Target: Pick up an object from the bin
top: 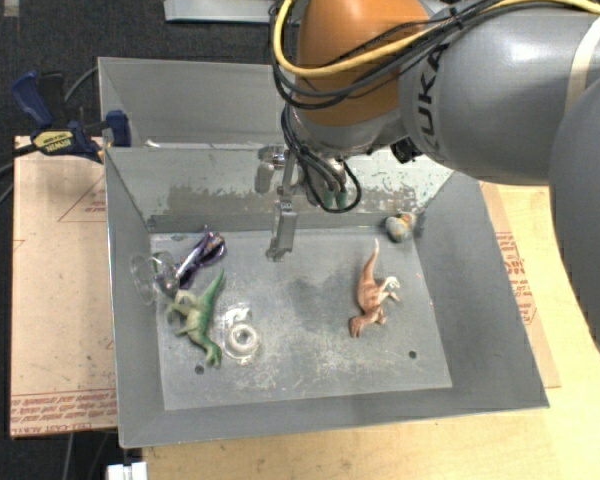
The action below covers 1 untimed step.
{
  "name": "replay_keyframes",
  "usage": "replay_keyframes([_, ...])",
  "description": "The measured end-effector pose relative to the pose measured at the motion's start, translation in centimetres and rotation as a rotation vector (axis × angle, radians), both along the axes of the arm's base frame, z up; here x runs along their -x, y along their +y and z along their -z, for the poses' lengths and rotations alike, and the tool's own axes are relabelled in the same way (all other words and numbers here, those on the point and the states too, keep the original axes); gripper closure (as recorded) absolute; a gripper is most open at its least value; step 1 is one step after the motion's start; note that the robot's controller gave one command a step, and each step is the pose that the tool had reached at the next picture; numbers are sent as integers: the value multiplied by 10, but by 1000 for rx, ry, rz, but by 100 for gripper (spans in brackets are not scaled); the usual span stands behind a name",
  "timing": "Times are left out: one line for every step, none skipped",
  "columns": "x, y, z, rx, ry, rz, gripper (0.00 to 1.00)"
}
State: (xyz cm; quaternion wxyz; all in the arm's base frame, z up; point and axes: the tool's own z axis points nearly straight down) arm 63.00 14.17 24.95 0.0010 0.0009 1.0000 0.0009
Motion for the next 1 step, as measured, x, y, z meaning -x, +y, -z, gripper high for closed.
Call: replay_keyframes([0,0,0,0,0,0,0])
